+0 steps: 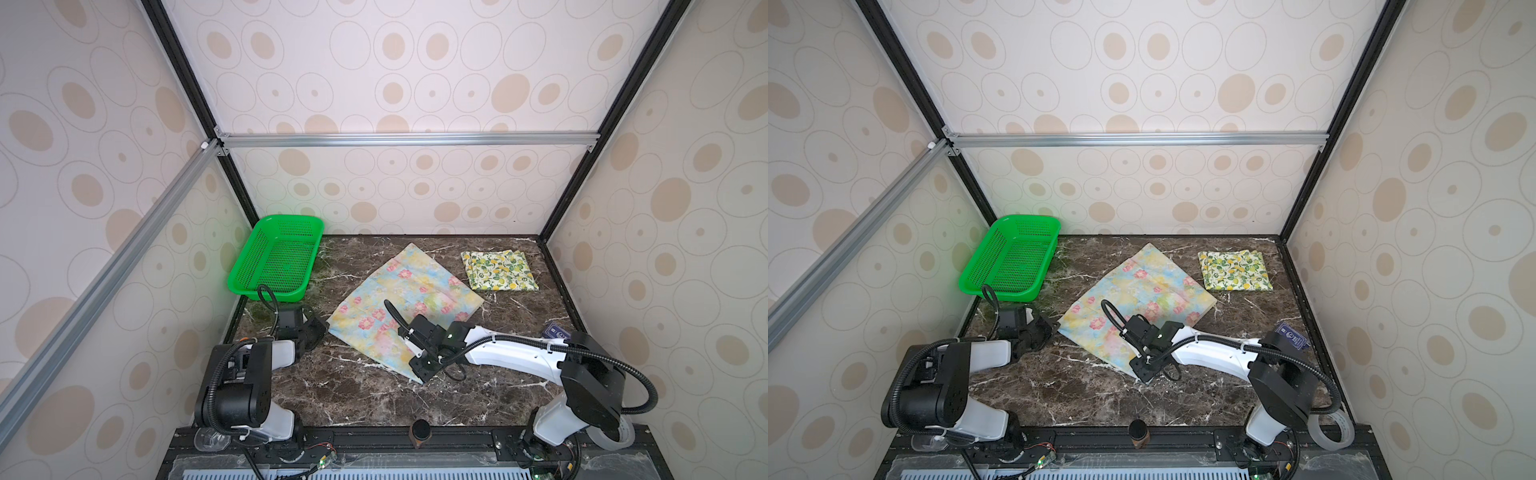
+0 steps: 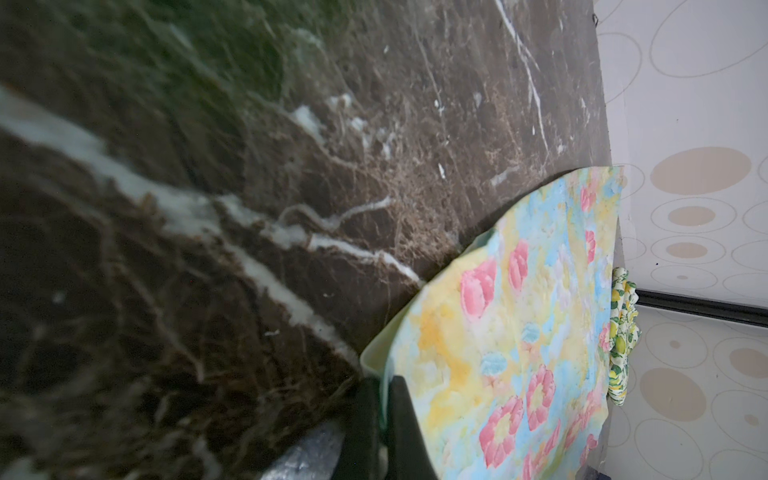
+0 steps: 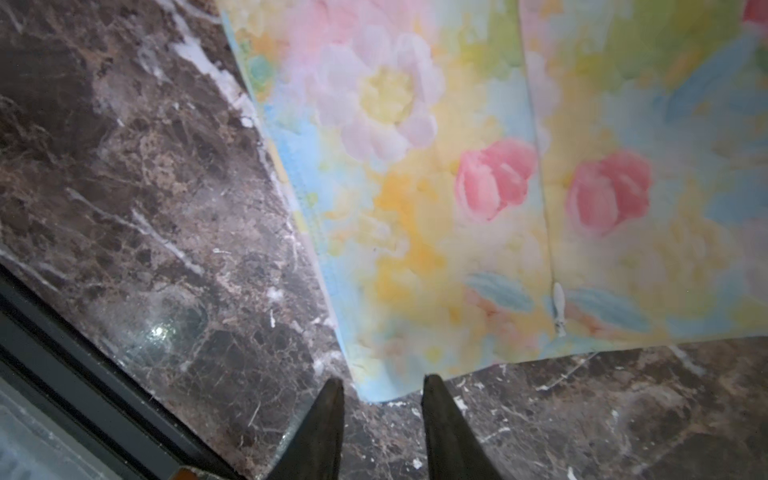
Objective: Fold and stack the skirts
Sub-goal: 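Drag the skirt's near corner toward the robot with the right gripper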
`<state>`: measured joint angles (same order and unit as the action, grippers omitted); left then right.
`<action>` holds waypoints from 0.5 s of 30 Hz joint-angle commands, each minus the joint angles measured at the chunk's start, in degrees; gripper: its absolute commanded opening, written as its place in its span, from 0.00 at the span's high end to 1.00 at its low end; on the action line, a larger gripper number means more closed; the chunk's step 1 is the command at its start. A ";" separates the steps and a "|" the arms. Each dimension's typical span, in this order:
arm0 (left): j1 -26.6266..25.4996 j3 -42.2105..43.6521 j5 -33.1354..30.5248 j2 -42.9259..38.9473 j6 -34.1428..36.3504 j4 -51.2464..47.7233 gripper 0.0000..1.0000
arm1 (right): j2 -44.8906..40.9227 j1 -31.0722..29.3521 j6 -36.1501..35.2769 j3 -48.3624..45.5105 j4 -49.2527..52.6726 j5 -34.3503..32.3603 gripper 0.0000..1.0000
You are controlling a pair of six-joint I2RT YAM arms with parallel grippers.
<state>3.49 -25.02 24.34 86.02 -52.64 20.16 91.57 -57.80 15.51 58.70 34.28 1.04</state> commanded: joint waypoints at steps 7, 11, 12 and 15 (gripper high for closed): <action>0.24 -2.09 0.63 1.87 2.09 -1.36 1.00 | 3.12 -3.17 -1.19 0.20 -0.09 -1.04 0.69; 0.29 -3.00 0.54 2.14 3.18 -2.82 1.00 | 4.03 -3.63 -1.40 0.19 0.40 -2.91 0.65; 0.28 -3.17 0.54 2.19 3.41 -3.09 1.00 | 4.06 -3.70 -1.60 0.14 0.33 -3.18 0.64; 0.28 -3.37 0.42 2.11 3.54 -3.56 1.00 | 4.29 -3.90 -1.78 -0.06 -0.09 -3.91 0.62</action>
<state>3.49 -26.70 24.62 87.55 -50.83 18.48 95.15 -61.08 14.68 58.70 33.63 -1.02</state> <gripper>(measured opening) 0.051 0.375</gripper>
